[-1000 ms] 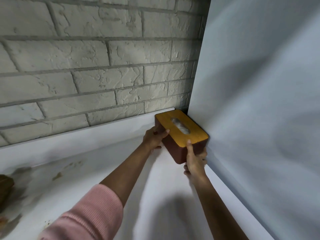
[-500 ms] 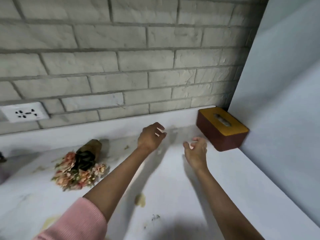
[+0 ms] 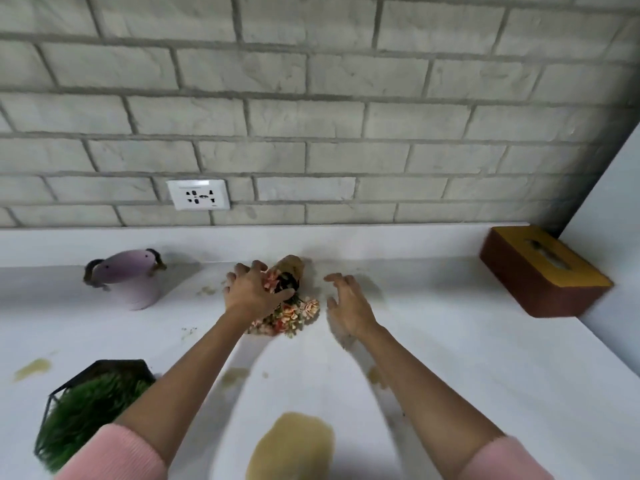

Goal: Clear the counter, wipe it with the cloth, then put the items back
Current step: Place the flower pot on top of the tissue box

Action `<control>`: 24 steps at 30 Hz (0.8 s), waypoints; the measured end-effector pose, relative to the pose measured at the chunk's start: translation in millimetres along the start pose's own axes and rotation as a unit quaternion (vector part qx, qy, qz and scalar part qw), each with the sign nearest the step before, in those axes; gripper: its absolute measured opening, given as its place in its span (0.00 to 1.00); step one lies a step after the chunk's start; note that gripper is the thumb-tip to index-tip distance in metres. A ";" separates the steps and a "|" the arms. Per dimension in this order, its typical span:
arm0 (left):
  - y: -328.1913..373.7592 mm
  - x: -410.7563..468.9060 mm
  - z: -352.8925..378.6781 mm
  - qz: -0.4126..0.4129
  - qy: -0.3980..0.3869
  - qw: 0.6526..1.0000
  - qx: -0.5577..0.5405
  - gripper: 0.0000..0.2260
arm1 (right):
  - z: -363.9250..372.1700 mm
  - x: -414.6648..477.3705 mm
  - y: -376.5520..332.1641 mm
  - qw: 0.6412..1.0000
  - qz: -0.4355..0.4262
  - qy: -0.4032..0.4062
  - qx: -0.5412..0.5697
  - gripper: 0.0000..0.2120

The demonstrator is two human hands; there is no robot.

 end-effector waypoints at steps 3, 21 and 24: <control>-18.6 4.8 17.7 -0.034 -0.050 0.998 -0.029 0.40 | 6.0 29.1 -17.0 0.992 -0.028 -0.029 -0.120 0.28; 44.8 29.1 -32.8 0.164 0.028 0.971 -0.171 0.20 | -43.0 82.4 -27.3 0.961 -0.184 0.021 -0.206 0.34; 101.4 32.2 -45.3 0.223 0.028 0.961 -0.159 0.23 | -99.9 63.2 -1.2 0.966 -0.153 0.084 -0.193 0.35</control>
Point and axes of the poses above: each hand's wrist, its own x-axis towards the middle knuckle, its own z-axis out of the palm, y = z × x, the point moved 7 cm from there along x, towards the middle knuckle, and after that the axes turned 11 degrees about -y, right-handed, at the moved point
